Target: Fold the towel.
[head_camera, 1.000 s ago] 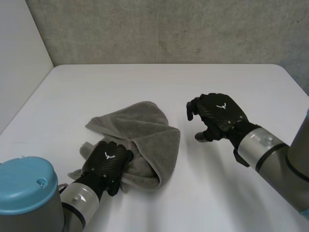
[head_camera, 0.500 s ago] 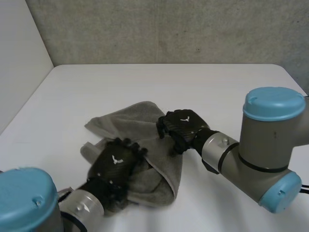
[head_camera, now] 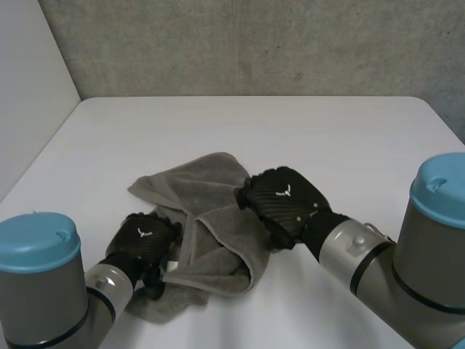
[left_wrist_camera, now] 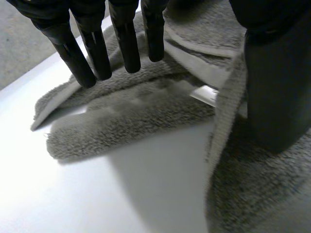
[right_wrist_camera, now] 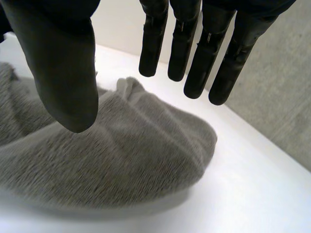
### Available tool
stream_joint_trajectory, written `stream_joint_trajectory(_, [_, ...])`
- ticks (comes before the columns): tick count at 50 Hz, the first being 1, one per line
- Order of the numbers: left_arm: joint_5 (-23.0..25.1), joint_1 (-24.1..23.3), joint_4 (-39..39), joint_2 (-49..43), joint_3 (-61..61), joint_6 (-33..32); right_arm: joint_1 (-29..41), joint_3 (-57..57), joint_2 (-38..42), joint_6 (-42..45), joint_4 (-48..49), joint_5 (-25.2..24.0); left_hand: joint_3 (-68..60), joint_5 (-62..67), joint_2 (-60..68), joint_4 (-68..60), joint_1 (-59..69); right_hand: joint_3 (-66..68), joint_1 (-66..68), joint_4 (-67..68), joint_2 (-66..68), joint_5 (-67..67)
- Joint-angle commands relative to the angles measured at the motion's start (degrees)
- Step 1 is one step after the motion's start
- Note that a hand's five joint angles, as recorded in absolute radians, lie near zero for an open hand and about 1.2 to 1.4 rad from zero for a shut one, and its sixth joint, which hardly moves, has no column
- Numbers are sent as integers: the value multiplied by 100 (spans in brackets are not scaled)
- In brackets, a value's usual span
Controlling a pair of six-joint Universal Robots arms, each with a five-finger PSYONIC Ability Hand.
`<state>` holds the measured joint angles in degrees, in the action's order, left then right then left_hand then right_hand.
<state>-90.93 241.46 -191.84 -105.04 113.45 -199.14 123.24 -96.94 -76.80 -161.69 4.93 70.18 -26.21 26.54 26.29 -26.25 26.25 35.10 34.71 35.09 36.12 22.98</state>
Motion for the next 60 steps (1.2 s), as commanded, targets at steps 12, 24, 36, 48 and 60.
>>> stream_joint_trajectory(12, [-48, -161, 313, 563, 608, 42, 569, 2142, 1728, -1179, -335, 74, -2537, 1504, 2529, -2533, 2533, -366, -327, -364, -467, -153])
stream_joint_trajectory(24, [-66, -354, 313, 633, 652, 68, 842, 2881, 2740, -1435, -449, 144, -3647, 2614, 3639, -3643, 3643, -231, -192, -230, -333, -19])
stream_joint_trajectory(36, [-66, -679, 287, 581, 653, 77, 886, 3663, 3469, -1418, -958, 162, -5379, 4346, 5371, -5375, 5375, 2789, 2828, 2791, 2688, 3002])
stream_joint_trajectory(48, [-74, -680, 269, 642, 389, 16, 789, 4429, 3382, -1286, -1073, 496, -5379, 4346, 5371, -5375, 5375, 4490, 4529, 4491, 4388, 4702])
stream_joint_trajectory(60, [-92, -390, 261, 1222, -507, 24, -159, 2717, 975, -1314, 1652, 2045, -5379, 4346, 5371, -5375, 5375, 4490, 4529, 4491, 4388, 4702])
